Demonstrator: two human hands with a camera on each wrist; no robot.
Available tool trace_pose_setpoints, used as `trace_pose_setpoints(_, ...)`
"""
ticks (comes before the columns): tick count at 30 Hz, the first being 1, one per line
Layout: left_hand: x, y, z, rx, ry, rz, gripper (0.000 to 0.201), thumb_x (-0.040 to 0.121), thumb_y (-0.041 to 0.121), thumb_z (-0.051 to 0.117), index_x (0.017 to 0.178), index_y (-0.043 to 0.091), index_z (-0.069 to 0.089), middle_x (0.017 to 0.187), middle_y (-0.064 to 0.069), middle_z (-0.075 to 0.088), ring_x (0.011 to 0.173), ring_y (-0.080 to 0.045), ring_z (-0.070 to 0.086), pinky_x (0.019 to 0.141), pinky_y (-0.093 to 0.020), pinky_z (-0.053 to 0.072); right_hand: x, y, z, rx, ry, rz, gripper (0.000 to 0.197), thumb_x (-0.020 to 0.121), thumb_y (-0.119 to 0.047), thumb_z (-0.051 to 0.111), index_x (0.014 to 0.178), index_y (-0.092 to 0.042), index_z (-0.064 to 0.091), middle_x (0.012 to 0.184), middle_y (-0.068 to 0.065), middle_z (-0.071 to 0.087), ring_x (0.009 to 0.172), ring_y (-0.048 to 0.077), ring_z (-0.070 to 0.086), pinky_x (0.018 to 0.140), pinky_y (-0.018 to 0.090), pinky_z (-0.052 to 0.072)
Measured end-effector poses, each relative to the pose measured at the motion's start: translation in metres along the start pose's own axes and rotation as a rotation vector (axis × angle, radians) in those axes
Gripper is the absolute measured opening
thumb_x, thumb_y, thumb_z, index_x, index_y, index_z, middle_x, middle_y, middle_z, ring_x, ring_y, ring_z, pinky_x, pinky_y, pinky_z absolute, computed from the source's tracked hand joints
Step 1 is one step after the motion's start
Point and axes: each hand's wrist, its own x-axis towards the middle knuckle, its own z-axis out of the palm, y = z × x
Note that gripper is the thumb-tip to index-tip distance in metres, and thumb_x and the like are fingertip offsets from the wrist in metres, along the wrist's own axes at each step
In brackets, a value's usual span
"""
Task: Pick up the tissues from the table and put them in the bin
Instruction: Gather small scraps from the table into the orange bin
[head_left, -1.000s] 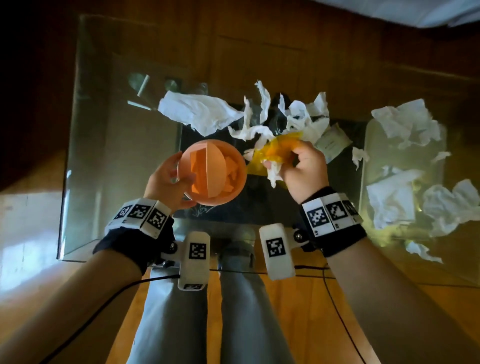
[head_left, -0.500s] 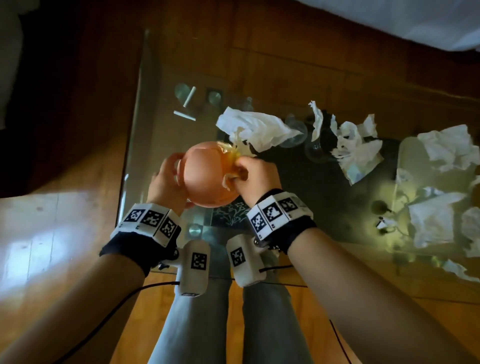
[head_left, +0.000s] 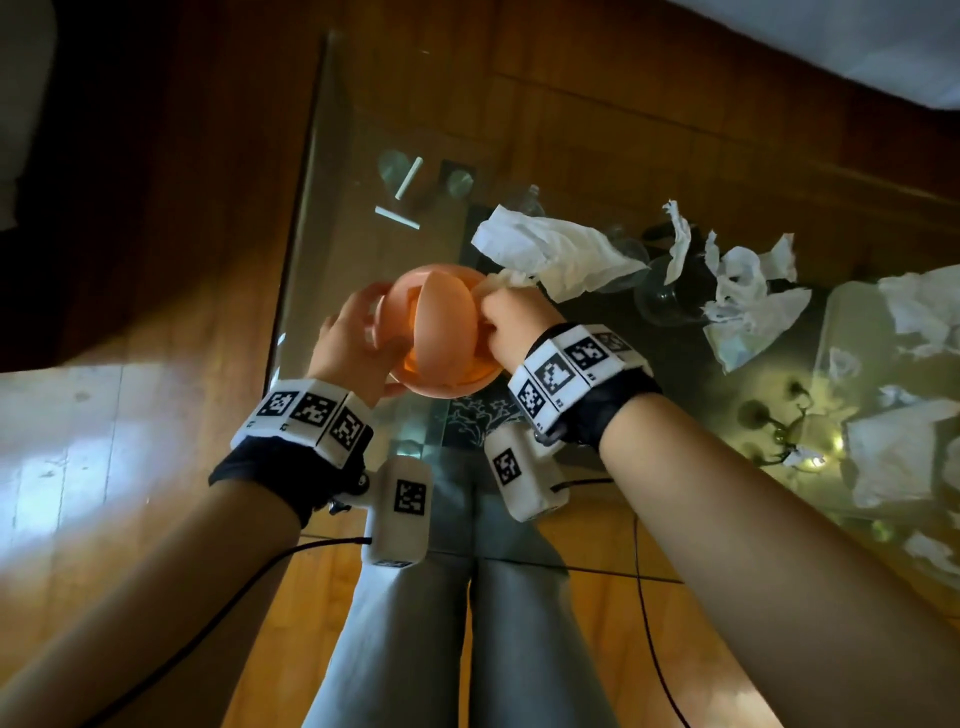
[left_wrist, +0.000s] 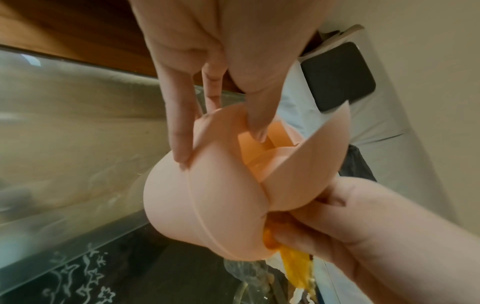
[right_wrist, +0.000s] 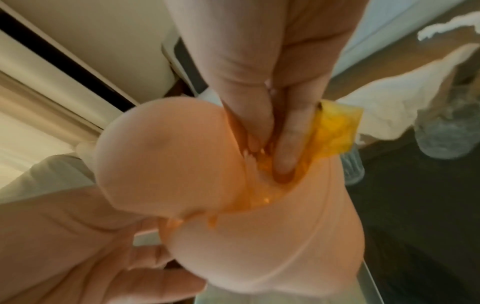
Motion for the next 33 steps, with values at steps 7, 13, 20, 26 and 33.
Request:
trace_pose_setpoints(7,-0.002,0.001,0.003,-0.079,0.009,-0.004,0.063,0.077,0.003,0.062,0.124,0.042,0.046,0.134,-0.011,0.041,0.121,-0.038,0.044,0.070,-0.059,0.056,-0.021,0.019,-0.012,0.218,0.328,-0.179,0.014,0.080,-0.011,0.064,0.093,-0.013,0.069,0.095,0.003,0.068,0.071,0.005,0.056,0.067,0.008,0.041)
trace_pose_setpoints(13,-0.009,0.008,0.005,-0.118,0.025,-0.006,0.061,0.079,0.001,0.060,0.131,0.031,0.045,0.122,-0.002,0.046,0.120,-0.035,0.046,0.076,-0.059,0.054,-0.008,0.042,-0.013,0.516,0.259,-0.077,0.068,0.078,-0.014,0.067,0.136,-0.024,0.033,0.140,0.006,0.033,0.124,0.016,0.038,0.099,0.024,0.038)
trace_pose_setpoints(20,-0.013,0.006,0.007,-0.140,0.051,0.003,0.057,0.082,0.007,0.060,0.131,0.031,0.044,0.119,-0.001,0.045,0.120,-0.034,0.047,0.080,-0.060,0.053,0.002,0.050,0.005,0.270,0.372,-0.159,0.021,0.082,-0.005,0.059,0.101,-0.011,0.067,0.108,0.007,0.066,0.096,0.014,0.060,0.072,-0.002,0.038)
trace_pose_setpoints(26,-0.015,0.009,0.007,-0.190,0.071,-0.015,0.057,0.081,0.004,0.060,0.129,0.032,0.046,0.129,-0.008,0.047,0.120,-0.037,0.047,0.079,-0.060,0.053,-0.020,0.035,0.009,0.356,0.447,-0.388,0.012,0.070,0.007,0.065,0.071,-0.004,0.062,0.092,0.011,0.060,0.082,0.009,0.052,0.072,-0.003,0.038)
trace_pose_setpoints(33,-0.018,0.008,0.009,-0.347,0.105,-0.020,0.050,0.081,0.007,0.061,0.122,0.031,0.046,0.097,0.008,0.049,0.116,-0.032,0.047,0.081,-0.060,0.052,-0.007,0.031,0.006,-0.120,0.182,-0.346,0.010,0.083,-0.016,0.058,0.091,-0.019,0.064,0.109,-0.001,0.066,0.114,0.017,0.052,0.100,0.037,0.022)
